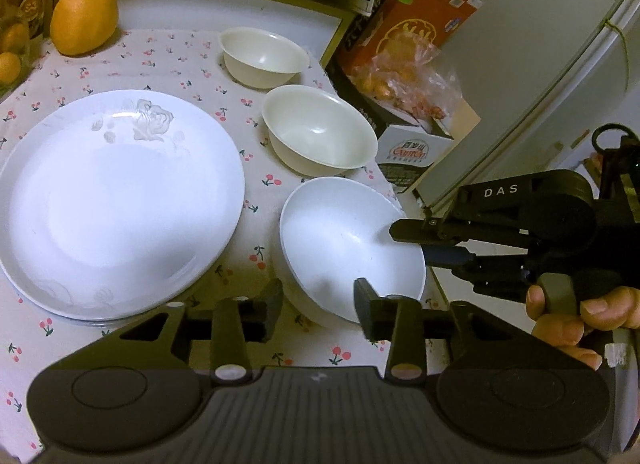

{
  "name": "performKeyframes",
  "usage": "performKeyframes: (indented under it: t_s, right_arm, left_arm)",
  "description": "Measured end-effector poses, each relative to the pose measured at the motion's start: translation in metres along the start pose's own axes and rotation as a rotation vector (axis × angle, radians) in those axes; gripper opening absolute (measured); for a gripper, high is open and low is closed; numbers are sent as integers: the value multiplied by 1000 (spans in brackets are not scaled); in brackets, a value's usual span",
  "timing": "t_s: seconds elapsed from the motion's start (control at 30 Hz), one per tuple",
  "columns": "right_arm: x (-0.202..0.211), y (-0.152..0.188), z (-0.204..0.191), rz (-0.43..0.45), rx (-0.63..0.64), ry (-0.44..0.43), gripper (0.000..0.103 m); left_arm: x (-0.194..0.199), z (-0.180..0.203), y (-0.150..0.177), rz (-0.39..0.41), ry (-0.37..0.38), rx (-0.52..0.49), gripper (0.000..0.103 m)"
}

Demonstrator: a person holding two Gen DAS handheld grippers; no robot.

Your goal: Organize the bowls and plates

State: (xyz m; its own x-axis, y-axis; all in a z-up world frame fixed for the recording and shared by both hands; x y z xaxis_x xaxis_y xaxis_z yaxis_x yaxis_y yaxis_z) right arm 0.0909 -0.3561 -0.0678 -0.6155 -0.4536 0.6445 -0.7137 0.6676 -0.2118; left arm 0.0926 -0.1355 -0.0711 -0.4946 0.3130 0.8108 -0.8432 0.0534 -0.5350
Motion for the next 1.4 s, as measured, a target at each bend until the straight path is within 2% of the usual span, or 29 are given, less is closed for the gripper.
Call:
performKeyframes:
  t_s: [0.07,0.13,0.23,0.27,0.33,0.4,0.47,0.53,0.63,0.77,0.87,1.0,1.27,1.4]
  right_arm:
    - [2,-2,2,8,-16,-8,35]
    - [4,-4,3,18,-17,-8,36]
    - [8,-8,1,37,-19,-18,48]
    - [10,-10,0,46,-21,-31,54]
    - [14,-13,-2,61,-23,-59,58]
    - [17,-16,-5,81,-18,-90,65]
    - [21,-19,-8,105,-12,-134,72]
    - [23,-21,-9,126,-16,-211,78]
    - [23,-27,-9,135,-43,-324,86]
    - [17,-33,-8,155,-62,-375,88]
    - [11,-35,-5,170,-97,-395,88]
    - [1,-36,-1,176,-162,-426,88]
    - [-19,-37,1,166,-211,-431,88]
    - [-27,-38,4,162,-256,-459,88]
  left_arm:
    - [1,-1,-2,1,12,9,46]
    - [2,-2,-3,8,25,15,51]
    - [6,-2,-5,24,33,16,59]
    - [8,-2,-5,35,34,13,64]
    - [11,-2,-7,53,36,9,75]
    - [14,-2,-9,66,38,5,80]
    - [16,-2,-12,78,43,3,85]
    - [18,-3,-17,97,43,4,94]
    - [19,-5,-27,145,20,-20,100]
    - [11,-6,-46,190,-60,-59,102]
    - [5,-5,-62,212,-85,-92,102]
    - [-6,-8,-84,231,-89,-138,102]
    - [-35,-17,-110,196,-79,-147,102]
    - [-50,-17,-117,177,-88,-181,96]
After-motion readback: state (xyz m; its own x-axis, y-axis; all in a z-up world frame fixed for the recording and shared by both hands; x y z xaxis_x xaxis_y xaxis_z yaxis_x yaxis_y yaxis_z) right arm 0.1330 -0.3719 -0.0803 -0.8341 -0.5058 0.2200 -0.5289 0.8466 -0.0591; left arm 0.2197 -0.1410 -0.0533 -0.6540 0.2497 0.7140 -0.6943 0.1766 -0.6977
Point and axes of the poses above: each gripper's, at about its wrist camera, not at the fingertips, and x roughly against the way its jaws point, z to its right, y to its underside, the point moved 4 cm from there along -x, roughly the way its jaws point, and after that the axes turned 12 degrees about -y, right-handed, at the moved point
